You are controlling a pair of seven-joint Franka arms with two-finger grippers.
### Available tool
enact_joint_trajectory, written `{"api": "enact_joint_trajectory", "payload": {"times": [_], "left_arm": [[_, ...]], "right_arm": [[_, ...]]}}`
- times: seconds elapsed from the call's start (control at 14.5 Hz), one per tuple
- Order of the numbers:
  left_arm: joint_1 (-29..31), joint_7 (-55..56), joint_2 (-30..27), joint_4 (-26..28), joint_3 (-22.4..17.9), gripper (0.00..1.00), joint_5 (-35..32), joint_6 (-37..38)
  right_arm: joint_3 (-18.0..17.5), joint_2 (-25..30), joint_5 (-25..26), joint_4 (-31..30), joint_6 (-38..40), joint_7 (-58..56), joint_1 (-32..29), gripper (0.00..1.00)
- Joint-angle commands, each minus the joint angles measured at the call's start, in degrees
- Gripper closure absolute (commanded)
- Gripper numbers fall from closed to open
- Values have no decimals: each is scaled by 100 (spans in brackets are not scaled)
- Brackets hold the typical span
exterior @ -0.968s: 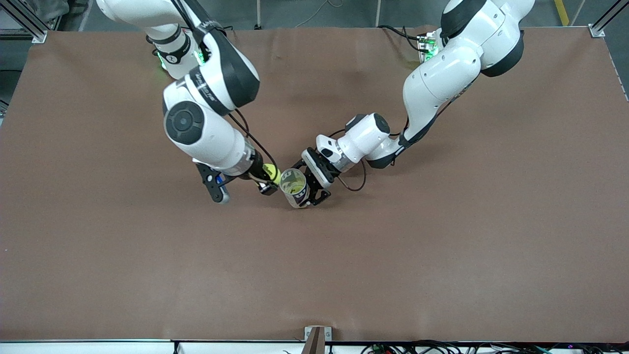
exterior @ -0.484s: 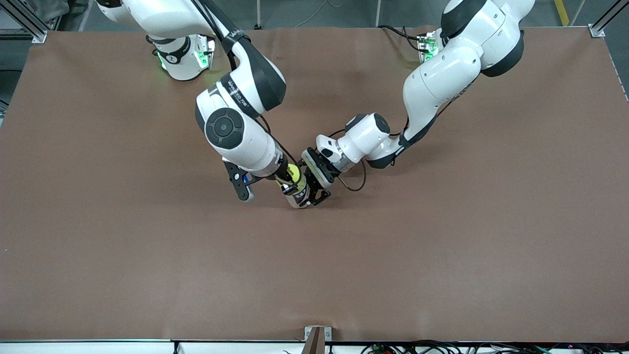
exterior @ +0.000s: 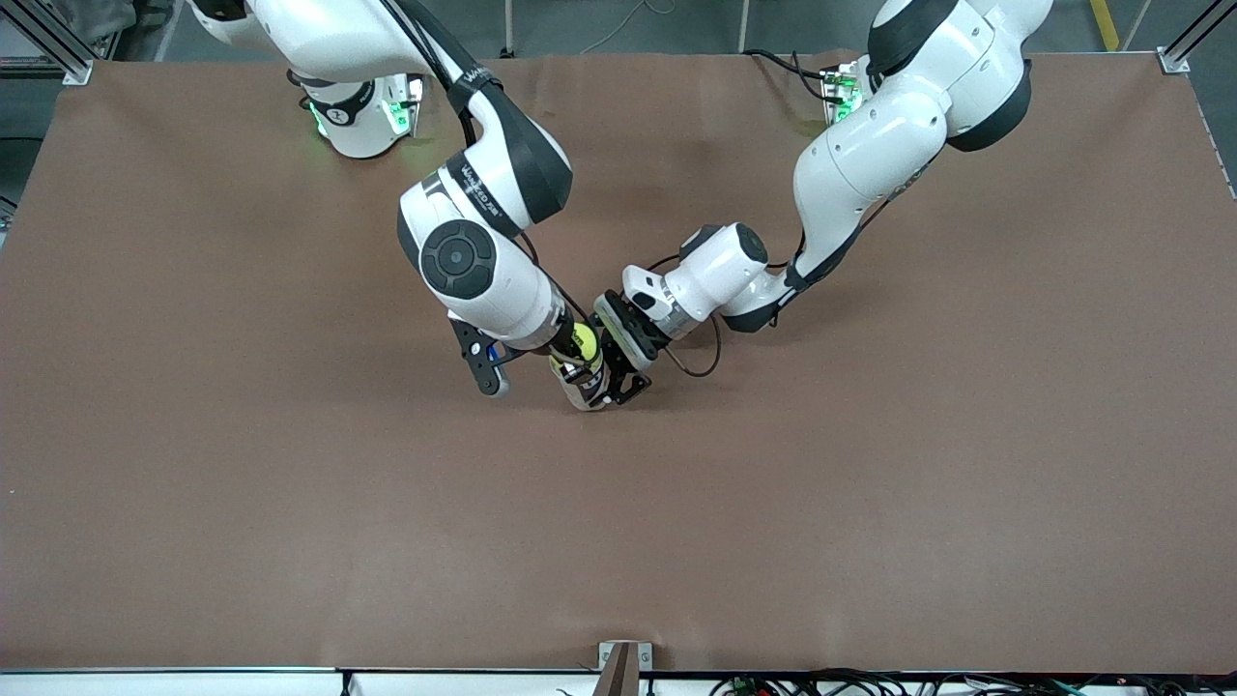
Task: Insert tennis ball vertically with right arm
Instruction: 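Drop the second ball into the can and open the right gripper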
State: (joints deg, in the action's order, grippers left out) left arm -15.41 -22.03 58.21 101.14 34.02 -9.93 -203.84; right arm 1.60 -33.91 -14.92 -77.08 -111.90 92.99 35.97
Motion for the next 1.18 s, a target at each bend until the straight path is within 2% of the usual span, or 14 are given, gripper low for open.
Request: {"api": "enact_joint_trajectory", "payload": {"times": [0.0, 0.07, 0.14, 0.21, 0.28, 0.9, 1.11], "left_arm": [[82, -29, -47, 20, 26, 16, -115, 28], [100, -20, -56, 20, 26, 16, -167, 28], [152, -20, -56, 20, 26, 16, -176, 28], [161, -20, -64, 29, 26, 16, -185, 28], [162, -29, -56, 20, 26, 16, -185, 20], [162, -21, -64, 37, 26, 16, -185, 20], [170, 32, -144, 55, 35, 16, -176, 28]], "right_arm": [[60, -133, -81, 114, -51, 70, 68, 82], [60, -133, -90, 123, -78, 62, 68, 66], [51, -151, -90, 123, -113, 61, 68, 44], [51, -177, -90, 123, -183, 79, 68, 16], [51, -186, -90, 123, -218, 79, 68, 0], [60, -160, -98, 465, -139, -131, -186, 0], [77, -81, -81, 457, 246, -1086, -467, 0]]}}
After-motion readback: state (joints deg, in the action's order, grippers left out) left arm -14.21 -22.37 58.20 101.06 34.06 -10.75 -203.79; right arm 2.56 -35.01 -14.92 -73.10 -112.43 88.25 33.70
